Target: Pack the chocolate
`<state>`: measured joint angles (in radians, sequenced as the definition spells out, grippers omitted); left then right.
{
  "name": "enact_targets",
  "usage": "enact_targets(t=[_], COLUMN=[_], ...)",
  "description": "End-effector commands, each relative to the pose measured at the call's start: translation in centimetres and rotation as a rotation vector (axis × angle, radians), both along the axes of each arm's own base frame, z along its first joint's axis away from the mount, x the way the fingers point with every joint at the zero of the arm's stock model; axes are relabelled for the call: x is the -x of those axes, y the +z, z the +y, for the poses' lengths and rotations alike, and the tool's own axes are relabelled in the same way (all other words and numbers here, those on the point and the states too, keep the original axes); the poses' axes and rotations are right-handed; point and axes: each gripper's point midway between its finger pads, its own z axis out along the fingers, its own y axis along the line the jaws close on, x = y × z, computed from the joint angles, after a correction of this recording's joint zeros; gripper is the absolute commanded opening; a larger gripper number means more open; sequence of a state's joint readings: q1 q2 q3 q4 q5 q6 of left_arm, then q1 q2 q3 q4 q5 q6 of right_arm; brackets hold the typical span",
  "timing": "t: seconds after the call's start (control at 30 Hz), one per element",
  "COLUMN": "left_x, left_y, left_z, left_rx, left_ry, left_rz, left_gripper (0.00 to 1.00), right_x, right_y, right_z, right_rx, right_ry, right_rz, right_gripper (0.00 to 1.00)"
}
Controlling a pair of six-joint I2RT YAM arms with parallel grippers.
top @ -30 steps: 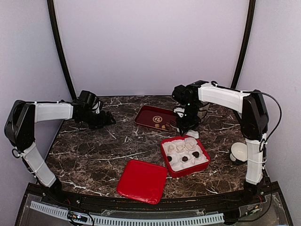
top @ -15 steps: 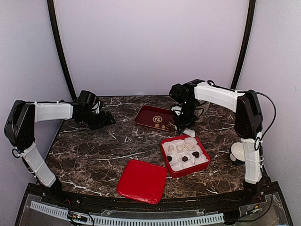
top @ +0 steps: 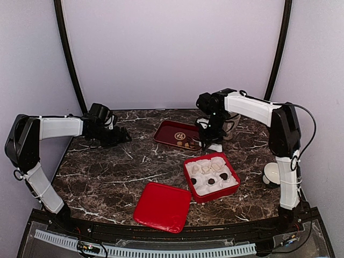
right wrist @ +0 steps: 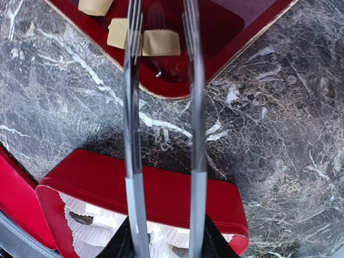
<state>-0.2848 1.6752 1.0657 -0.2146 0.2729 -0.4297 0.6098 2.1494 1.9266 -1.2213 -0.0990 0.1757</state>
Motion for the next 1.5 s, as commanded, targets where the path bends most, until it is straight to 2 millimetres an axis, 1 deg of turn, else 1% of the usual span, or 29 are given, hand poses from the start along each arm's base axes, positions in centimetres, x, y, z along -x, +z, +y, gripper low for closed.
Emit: enact_targets(t=[0.0,0.17,0.4,0.7,0.93,1.17,1.3,1.47], left_x=[-0.6,-0.7,-0.8,-0.8,-0.8,-1.0,-1.0,-1.1], left_y=[1.4,1.5,1.2,1.0,0.8,0.7,0.7,0.8], left_z=[-0.1,-0.2,-0.2,-0.3,-0.4,-0.3,-0.3,-0.3], left_rx=[0.013,0.012,0.013,0.015,0.020,0.018,0.022,0.022], left_ry=[-0.007,-0.010,-0.011,-0.015,-0.015,-0.013,-0.012,-0.012], left_rz=[-0.035,-0.038,-0.035,-0.032,-0.029,-0.030,-0.027,-0.030], left_gripper=[0.88,0.87,0.87,0.88,0.87,0.88,0.88,0.88], right_x=[0.0,0.6,0.9,1.8,1.2,0.7,0.5,0.3], right_y=[1.1,1.0,1.9,1.6,0.4,-0.3,-0.5,0.0], right_z=[-0.1,-0.6,-1.2,-1.8,-1.7,-1.4,-1.2,-0.7], right_rx=[-0.034,-0.018,0.000,0.023,0.064,0.083,0.081,0.055], right_ry=[-0.007,0.001,-0.003,0.005,0.019,0.025,0.025,0.026], right_rz=[-0.023,-0.011,-0.018,-0.006,-0.009,-0.012,-0.008,-0.017], right_gripper=[0.37,0.38,0.37,0.36,0.34,0.32,0.29,0.23])
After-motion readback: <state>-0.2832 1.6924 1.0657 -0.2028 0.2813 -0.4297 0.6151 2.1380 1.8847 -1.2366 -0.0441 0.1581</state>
